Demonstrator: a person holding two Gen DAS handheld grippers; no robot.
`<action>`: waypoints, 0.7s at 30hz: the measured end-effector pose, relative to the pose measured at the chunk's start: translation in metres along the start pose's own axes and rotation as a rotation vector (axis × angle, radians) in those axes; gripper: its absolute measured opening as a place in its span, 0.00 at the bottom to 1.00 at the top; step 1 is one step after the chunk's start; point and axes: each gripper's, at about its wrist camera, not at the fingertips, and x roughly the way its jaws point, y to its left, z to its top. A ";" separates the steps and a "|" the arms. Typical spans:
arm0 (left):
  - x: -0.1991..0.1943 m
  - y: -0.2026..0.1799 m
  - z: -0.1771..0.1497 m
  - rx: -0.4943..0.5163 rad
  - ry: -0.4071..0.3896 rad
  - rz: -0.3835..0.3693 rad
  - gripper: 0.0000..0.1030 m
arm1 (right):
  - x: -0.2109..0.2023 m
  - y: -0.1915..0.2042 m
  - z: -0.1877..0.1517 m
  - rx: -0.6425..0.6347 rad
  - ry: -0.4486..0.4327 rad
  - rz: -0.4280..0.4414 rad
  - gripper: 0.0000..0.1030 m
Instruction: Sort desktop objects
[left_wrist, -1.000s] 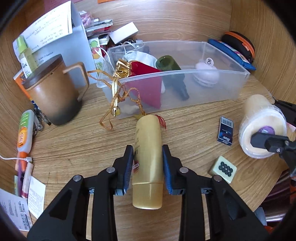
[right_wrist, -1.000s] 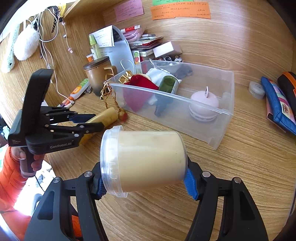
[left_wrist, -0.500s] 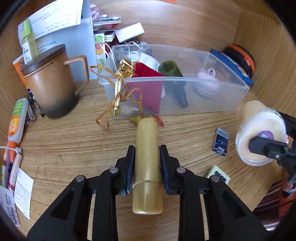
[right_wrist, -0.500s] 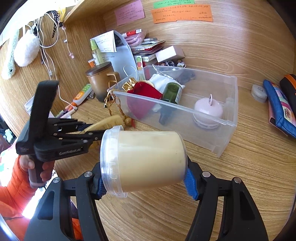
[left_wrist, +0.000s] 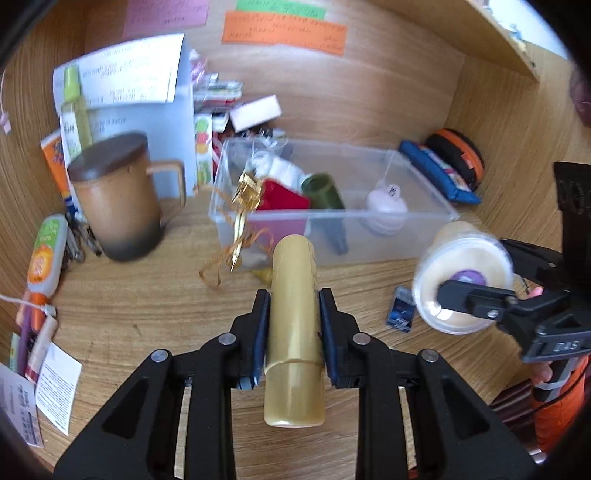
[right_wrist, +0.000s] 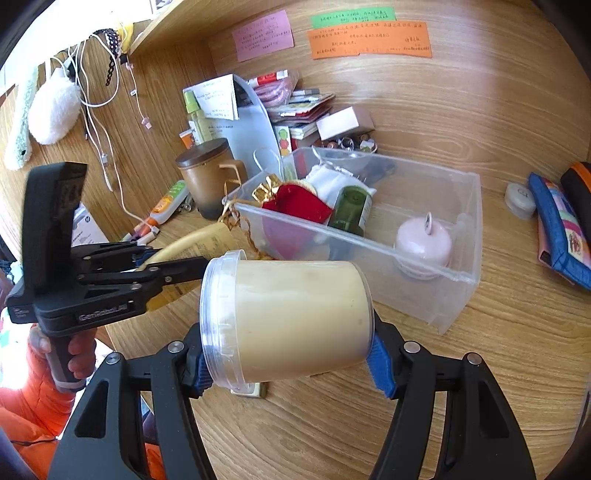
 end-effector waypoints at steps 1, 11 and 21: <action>-0.004 -0.002 0.003 0.006 -0.011 -0.003 0.25 | -0.001 0.000 0.002 0.000 -0.005 -0.003 0.61; -0.025 -0.005 0.035 0.046 -0.084 -0.052 0.25 | -0.012 -0.006 0.024 0.009 -0.063 -0.032 0.61; -0.021 0.006 0.074 0.059 -0.108 -0.055 0.25 | -0.009 -0.025 0.053 0.033 -0.104 -0.054 0.61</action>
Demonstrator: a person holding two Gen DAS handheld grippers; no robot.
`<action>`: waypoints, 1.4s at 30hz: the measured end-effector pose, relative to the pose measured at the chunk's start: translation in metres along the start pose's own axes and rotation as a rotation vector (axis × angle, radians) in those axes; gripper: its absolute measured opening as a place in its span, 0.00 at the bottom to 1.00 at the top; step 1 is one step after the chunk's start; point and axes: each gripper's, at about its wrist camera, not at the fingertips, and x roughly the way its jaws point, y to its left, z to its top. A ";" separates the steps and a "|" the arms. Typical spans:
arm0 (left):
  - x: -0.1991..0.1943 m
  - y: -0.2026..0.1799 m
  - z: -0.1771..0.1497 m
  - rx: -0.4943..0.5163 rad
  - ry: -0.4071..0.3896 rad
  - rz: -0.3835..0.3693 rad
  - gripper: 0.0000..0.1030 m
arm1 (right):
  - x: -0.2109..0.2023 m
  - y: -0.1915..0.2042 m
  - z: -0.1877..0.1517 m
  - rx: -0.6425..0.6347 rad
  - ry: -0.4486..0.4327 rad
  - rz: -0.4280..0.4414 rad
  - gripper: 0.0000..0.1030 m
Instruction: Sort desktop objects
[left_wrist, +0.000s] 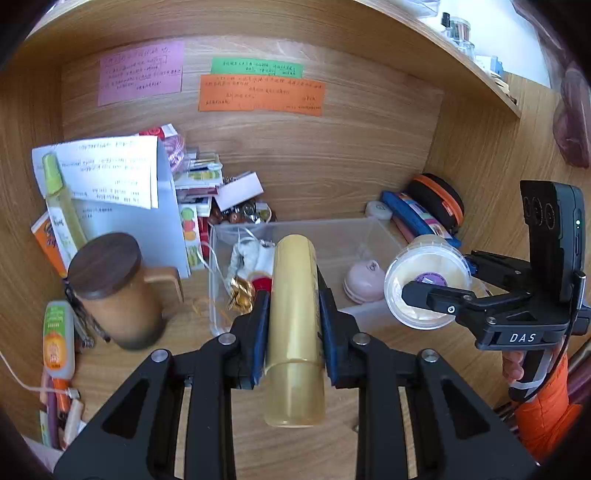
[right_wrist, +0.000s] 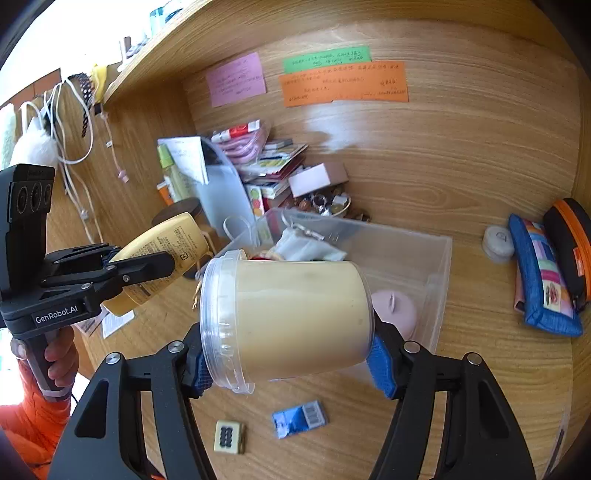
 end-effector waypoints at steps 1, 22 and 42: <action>0.002 0.002 0.003 -0.001 0.000 -0.005 0.25 | 0.002 -0.001 0.003 0.000 -0.002 0.001 0.61; 0.071 0.017 0.043 -0.023 0.059 -0.056 0.25 | 0.059 -0.037 0.038 0.029 0.053 -0.005 0.61; 0.138 0.017 0.041 0.009 0.164 -0.038 0.25 | 0.114 -0.059 0.039 0.001 0.151 -0.036 0.61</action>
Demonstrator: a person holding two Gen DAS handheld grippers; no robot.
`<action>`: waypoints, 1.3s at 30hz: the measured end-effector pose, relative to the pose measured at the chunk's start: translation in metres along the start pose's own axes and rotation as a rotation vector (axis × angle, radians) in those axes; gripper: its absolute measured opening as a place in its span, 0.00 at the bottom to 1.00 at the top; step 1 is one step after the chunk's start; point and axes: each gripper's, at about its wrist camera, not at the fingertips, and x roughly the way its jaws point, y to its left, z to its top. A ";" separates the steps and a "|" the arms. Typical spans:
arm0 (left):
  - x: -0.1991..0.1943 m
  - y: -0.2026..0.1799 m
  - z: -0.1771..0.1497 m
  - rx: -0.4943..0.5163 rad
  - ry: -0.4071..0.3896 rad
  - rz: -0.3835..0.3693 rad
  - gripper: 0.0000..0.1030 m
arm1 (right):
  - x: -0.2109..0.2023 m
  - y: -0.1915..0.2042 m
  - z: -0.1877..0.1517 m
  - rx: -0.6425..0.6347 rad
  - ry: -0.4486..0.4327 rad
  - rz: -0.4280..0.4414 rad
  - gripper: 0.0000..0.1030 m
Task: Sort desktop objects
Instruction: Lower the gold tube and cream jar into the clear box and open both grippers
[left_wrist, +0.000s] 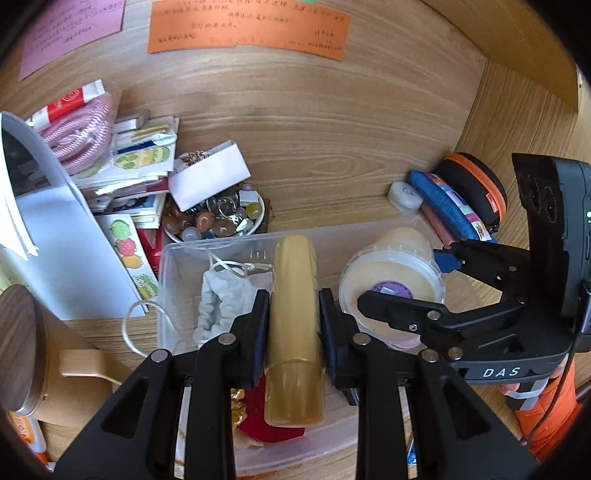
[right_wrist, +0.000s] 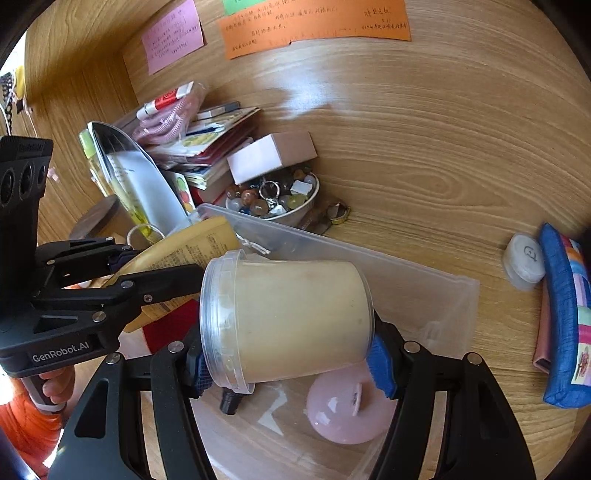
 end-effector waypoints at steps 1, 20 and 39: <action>0.003 -0.001 0.000 0.003 0.005 0.004 0.25 | 0.001 -0.002 0.000 0.002 0.005 0.001 0.61; 0.038 -0.002 -0.003 -0.016 0.086 0.036 0.25 | 0.011 0.004 -0.006 -0.066 0.072 -0.029 0.61; 0.032 0.003 -0.003 -0.055 0.075 -0.029 0.30 | 0.004 0.005 -0.005 -0.066 0.049 -0.016 0.68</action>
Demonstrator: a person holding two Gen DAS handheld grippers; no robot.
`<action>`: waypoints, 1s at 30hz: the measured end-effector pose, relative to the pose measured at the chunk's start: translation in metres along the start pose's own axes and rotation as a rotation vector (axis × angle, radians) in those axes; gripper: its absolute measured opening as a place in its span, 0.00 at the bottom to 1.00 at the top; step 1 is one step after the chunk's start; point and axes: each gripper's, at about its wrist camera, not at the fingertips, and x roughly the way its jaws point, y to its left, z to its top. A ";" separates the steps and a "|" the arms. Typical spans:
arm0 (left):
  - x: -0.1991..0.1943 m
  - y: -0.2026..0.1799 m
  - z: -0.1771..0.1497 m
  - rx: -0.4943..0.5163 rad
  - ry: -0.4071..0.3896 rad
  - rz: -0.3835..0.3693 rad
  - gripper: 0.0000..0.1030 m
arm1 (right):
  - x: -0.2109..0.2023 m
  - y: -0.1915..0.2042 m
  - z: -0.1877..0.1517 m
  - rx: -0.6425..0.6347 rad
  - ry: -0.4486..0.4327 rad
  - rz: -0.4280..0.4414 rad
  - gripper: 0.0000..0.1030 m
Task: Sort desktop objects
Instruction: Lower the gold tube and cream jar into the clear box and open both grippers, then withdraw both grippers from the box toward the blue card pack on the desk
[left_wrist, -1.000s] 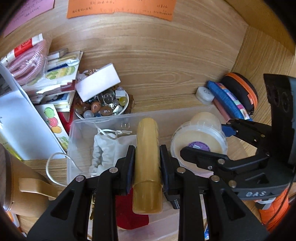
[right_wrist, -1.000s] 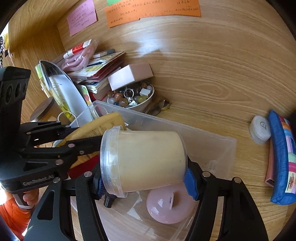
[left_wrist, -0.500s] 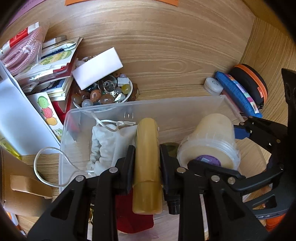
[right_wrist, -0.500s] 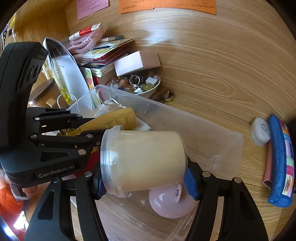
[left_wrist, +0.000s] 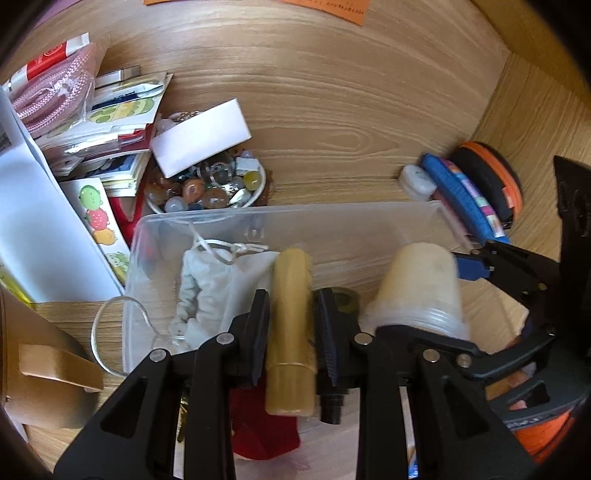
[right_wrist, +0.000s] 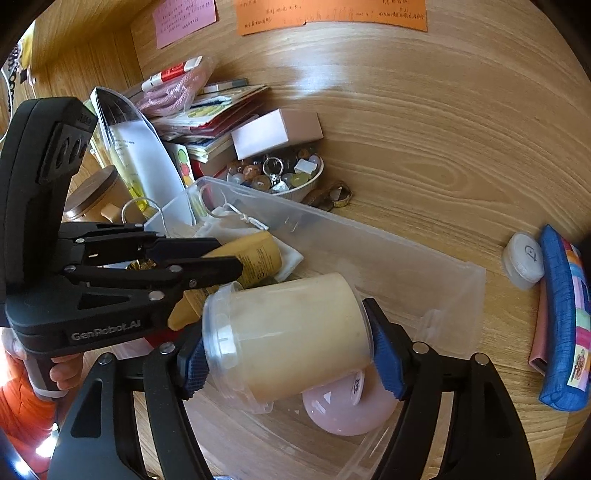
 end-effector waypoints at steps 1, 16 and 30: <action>-0.002 -0.001 0.001 0.001 -0.006 0.003 0.34 | -0.001 0.001 0.001 -0.001 -0.005 -0.003 0.68; -0.038 -0.003 0.000 0.003 -0.059 0.069 0.39 | -0.011 0.004 0.004 -0.018 -0.024 -0.060 0.80; -0.095 -0.020 -0.018 0.041 -0.177 0.117 0.60 | -0.079 0.040 0.006 -0.097 -0.145 -0.182 0.82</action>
